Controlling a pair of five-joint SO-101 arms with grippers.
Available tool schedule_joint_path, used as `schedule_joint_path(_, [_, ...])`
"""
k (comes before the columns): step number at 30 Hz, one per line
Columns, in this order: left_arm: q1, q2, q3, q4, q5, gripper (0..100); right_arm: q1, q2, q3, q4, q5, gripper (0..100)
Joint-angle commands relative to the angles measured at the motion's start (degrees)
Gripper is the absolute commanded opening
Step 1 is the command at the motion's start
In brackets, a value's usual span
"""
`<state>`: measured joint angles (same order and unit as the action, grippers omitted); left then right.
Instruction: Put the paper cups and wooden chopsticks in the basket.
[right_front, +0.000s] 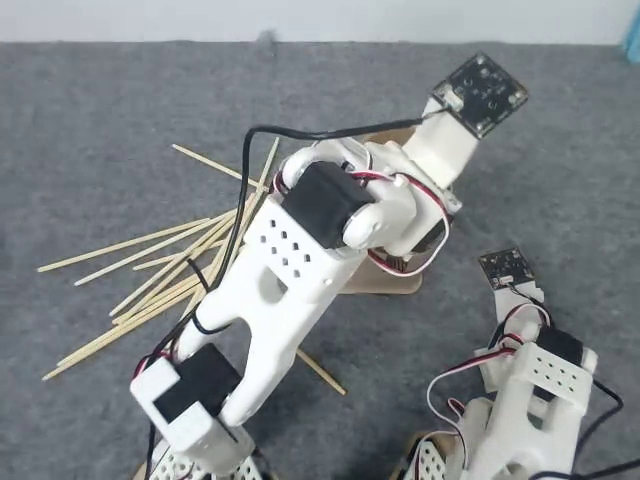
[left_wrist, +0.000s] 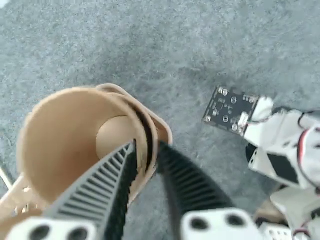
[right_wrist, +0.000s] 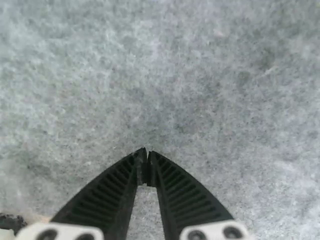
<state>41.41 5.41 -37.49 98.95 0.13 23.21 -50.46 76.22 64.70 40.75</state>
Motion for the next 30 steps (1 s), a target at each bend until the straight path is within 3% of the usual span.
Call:
schedule_joint_path(1, [-0.4, -6.2, 1.9, 1.7, -1.4, 21, 0.3, -1.7, -0.4, -0.9, -0.7, 0.9])
schedule_joint_path(6, [-3.6, -15.3, 2.8, 1.7, -3.1, 17, 0.3, -1.7, -0.4, -0.9, -0.7, 0.9])
schedule_joint_path(9, [-10.7, -22.3, 3.1, 1.8, -5.5, 14, 0.3, -1.7, -0.4, -0.9, -0.7, 0.9])
schedule_joint_path(17, [-46.2, -39.7, 19.2, 0.6, -6.0, 6, 0.3, -1.7, -0.4, -0.9, -0.7, 0.9])
schedule_joint_path(23, [-76.5, -48.1, 39.5, -9.6, -6.0, 2, 0.4, -1.7, -0.4, -0.9, -0.7, 0.9])
schedule_joint_path(27, [-90.3, -53.8, 56.5, -20.0, -6.0, 2, 0.7, -1.7, -0.4, -0.9, -0.7, 0.9])
schedule_joint_path(30, [-95.4, -58.5, 70.5, -27.3, -5.9, 2, 0.7, -1.7, -0.5, -0.6, -0.8, 0.9])
